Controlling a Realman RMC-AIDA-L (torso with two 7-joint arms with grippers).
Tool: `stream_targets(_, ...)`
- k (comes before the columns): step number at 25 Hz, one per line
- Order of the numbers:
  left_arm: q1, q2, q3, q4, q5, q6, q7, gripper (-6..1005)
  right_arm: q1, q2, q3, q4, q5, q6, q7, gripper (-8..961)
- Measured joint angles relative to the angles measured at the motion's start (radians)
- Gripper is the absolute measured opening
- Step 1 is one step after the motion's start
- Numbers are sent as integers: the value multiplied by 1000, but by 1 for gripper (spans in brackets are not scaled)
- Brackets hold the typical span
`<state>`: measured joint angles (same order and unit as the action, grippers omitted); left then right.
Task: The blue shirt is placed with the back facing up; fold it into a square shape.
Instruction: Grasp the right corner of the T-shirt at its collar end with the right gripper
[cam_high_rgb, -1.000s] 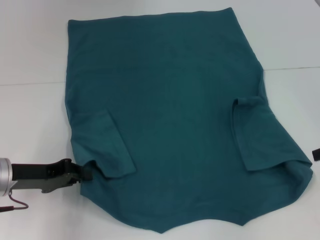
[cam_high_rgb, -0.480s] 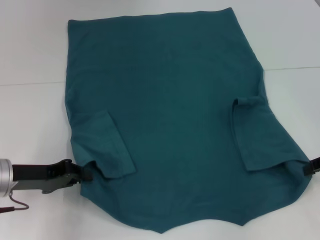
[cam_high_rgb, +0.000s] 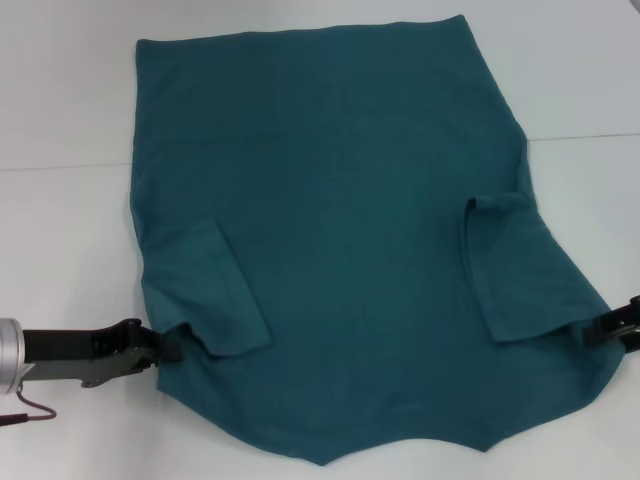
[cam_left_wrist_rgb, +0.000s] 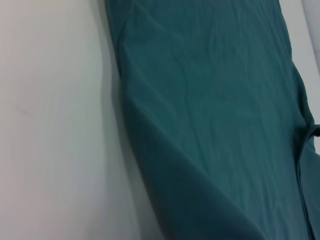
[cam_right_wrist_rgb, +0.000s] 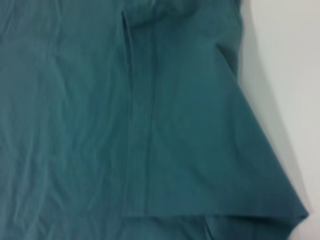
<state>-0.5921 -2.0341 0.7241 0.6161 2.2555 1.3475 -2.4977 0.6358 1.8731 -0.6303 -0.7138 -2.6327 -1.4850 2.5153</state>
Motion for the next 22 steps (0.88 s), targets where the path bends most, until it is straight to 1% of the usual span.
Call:
stream_targets(4, 0, 0, 0, -1, 3, -7, -2, 68, 17, 1, 0, 25, -2, 18, -4, 632)
stream_targets(12, 0, 0, 0, -1, 1, -8, -3, 68, 27, 2, -2, 21, -1, 15, -11, 626)
stream_targets(17, 0, 0, 0, -1, 0, -8, -3, 68, 30, 2, -13, 26, -4, 13, -23, 413)
stream_targets(22, 1, 2, 0, -1, 1, -8, -3, 68, 30, 1, -14, 27, -4, 18, -24, 245)
